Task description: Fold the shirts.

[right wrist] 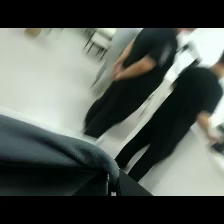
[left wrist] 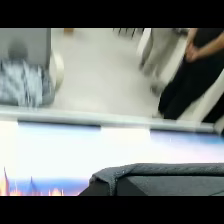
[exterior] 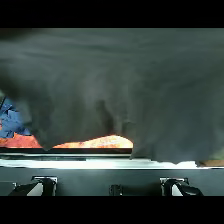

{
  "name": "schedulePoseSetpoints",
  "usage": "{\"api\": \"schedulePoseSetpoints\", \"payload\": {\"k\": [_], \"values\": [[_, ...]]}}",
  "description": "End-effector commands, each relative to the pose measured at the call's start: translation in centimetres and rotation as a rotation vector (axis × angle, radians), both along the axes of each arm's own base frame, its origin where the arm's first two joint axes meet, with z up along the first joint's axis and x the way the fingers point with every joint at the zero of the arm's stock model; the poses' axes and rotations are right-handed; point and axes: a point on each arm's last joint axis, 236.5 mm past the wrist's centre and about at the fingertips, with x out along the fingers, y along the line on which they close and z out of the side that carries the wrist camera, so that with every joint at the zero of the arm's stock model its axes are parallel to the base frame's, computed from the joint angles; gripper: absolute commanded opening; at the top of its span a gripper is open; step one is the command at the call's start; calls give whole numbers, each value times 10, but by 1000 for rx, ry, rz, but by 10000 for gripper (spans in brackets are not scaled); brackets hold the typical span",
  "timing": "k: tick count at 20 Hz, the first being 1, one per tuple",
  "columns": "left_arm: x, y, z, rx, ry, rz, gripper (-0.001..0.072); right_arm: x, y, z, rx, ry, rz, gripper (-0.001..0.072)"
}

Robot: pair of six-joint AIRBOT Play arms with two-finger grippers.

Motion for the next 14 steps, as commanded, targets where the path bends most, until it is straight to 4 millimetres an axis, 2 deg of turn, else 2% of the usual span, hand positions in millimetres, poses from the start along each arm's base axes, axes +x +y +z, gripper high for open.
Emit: {"api": "schedulePoseSetpoints", "payload": {"k": [1, 3, 5, 6, 7, 8, 10, 12, 14], "values": [[57, 13, -130, -36, 331, -10, 31, 89, -4, -137, 102, 438, 61, 47], [95, 23, -219, -72, 504, 1, 31, 150, -2, -225, 191, 612, 108, 48], [132, 35, -295, -118, 625, 34, 32, 204, 5, -307, 317, 712, 125, 48], [149, 37, -322, -145, 651, 42, 33, 225, 14, -343, 399, 741, 138, 48], [165, 39, -346, -166, 663, 43, 32, 240, 25, -371, 464, 761, 152, 48], [176, 39, -366, -190, 680, 47, 33, 251, 35, -395, 537, 776, 154, 49], [189, 34, -398, -241, 722, 35, 33, 264, 51, -426, 623, 796, 158, 49], [192, 30, -422, -262, 764, 19, 33, 269, 65, -450, 631, 834, 172, 49], [188, 28, -438, -268, 805, 11, 33, 270, 77, -466, 629, 867, 185, 49]]}}
